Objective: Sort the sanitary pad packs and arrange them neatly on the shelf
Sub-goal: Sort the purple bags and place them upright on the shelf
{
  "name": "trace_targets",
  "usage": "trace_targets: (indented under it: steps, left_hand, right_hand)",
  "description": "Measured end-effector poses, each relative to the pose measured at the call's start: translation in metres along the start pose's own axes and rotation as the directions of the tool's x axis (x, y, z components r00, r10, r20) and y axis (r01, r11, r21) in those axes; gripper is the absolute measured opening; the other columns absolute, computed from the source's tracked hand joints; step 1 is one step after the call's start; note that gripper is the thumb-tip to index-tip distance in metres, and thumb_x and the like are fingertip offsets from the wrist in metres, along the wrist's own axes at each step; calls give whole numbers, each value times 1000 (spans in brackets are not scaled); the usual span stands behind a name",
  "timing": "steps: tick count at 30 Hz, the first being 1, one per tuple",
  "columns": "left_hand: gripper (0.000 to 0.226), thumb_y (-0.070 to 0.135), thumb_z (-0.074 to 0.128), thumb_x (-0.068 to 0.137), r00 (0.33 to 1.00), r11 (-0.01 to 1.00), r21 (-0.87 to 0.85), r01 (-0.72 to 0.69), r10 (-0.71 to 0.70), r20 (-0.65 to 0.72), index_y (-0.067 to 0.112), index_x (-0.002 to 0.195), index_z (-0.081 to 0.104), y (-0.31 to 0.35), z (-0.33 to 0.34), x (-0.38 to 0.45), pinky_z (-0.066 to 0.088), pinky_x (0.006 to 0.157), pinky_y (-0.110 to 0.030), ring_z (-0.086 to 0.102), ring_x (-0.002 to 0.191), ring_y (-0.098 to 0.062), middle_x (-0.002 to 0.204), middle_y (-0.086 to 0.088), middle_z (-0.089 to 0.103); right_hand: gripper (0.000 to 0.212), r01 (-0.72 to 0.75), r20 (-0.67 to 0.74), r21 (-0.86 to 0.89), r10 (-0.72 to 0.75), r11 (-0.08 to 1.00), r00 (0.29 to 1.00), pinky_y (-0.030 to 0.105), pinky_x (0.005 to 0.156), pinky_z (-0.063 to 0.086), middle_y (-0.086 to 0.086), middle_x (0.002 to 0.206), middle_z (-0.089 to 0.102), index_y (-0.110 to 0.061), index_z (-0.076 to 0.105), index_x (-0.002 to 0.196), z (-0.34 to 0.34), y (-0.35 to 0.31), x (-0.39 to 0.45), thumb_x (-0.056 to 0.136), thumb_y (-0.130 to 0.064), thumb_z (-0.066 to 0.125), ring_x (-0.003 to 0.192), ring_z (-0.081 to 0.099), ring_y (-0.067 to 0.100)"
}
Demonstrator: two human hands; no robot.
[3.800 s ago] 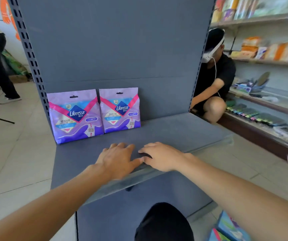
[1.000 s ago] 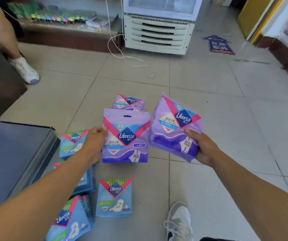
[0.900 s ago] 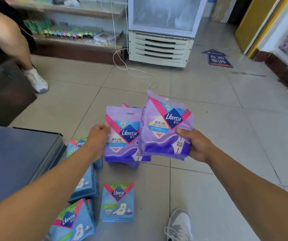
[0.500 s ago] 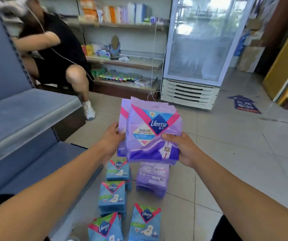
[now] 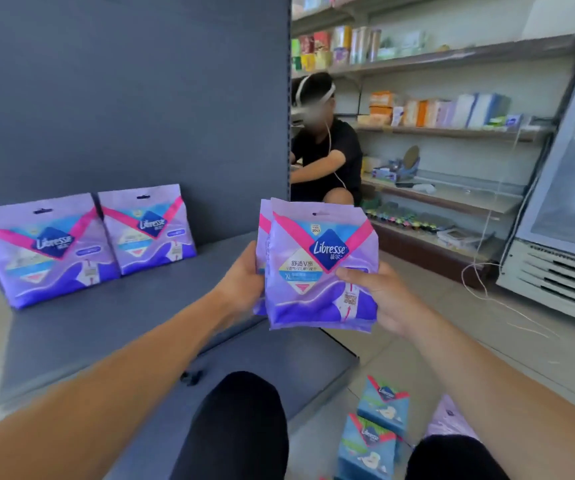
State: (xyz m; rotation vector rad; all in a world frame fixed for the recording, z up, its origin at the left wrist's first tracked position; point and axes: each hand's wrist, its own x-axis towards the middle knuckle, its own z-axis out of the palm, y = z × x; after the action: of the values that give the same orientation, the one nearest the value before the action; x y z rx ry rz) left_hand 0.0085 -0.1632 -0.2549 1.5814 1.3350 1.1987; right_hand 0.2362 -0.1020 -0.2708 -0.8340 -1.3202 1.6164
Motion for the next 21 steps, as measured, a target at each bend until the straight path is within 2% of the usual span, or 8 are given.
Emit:
trace_targets:
  steps: [3,6,8,11,13,16,19,21]
  left_hand:
    - [32,-8,57,92,985,999,27,21,-16,-173,5,119,48,2,-61,-23,44,39,-16,65,66,-18,106,-17,67]
    - [37,-16,52,91,936,998,11,70,-62,-348,3,122,48,-2,-115,-51,44,37,-16,65,54,-9,91,-10,66]
    - [48,-17,53,89,884,994,-16,105,-101,-457,10,128,45,-9,-148,-68,47,38,-21,67,61,-11,94,-8,67]
    - [51,-19,51,89,802,991,-84,107,-136,-581,13,128,46,-27,-190,-94,60,61,-34,70,92,-24,106,-8,68]
    - [48,-14,55,90,748,987,-127,98,-157,-645,12,129,46,-39,-211,-108,60,76,-43,69,99,-29,114,-12,67]
    - [44,-9,57,91,682,979,-174,108,-201,-703,7,129,43,-59,-237,-116,58,82,-41,67,97,-28,114,-14,66]
    - [44,-10,56,92,644,972,-193,131,-232,-729,7,130,42,-78,-258,-110,59,73,-31,68,90,-22,108,-9,66]
    - [45,-11,56,91,627,971,-198,133,-237,-742,4,131,40,-90,-269,-101,59,72,-30,67,87,-22,107,-11,66]
  right_hand:
    - [53,-21,134,-2,21,1000,991,46,81,59,15,109,73,-9,63,115,66,-7,30,67,-13,85,94,72,31]
    - [49,-23,248,-43,33,999,968,42,77,60,12,100,75,-9,65,110,133,-9,51,64,-13,83,86,73,27]
    - [53,-39,310,-87,64,995,949,44,80,59,11,101,75,-9,64,112,173,-5,64,63,-17,83,89,73,28]
    - [44,-38,364,-147,90,988,927,44,78,60,9,100,75,-11,63,111,219,6,79,72,-15,83,90,73,28]
    - [44,-30,372,-174,94,984,924,45,80,60,7,100,76,-12,63,112,240,16,89,73,-16,84,89,74,27]
    - [39,-24,366,-158,81,987,927,39,72,61,4,96,76,-14,63,109,255,27,105,75,-16,83,85,74,24]
    - [39,-23,347,-142,72,990,935,40,73,60,3,97,76,-16,63,108,258,36,125,74,-16,83,85,74,23]
    - [39,-17,340,-100,50,995,939,39,72,60,6,99,76,-14,63,109,256,42,139,74,-11,80,86,74,25]
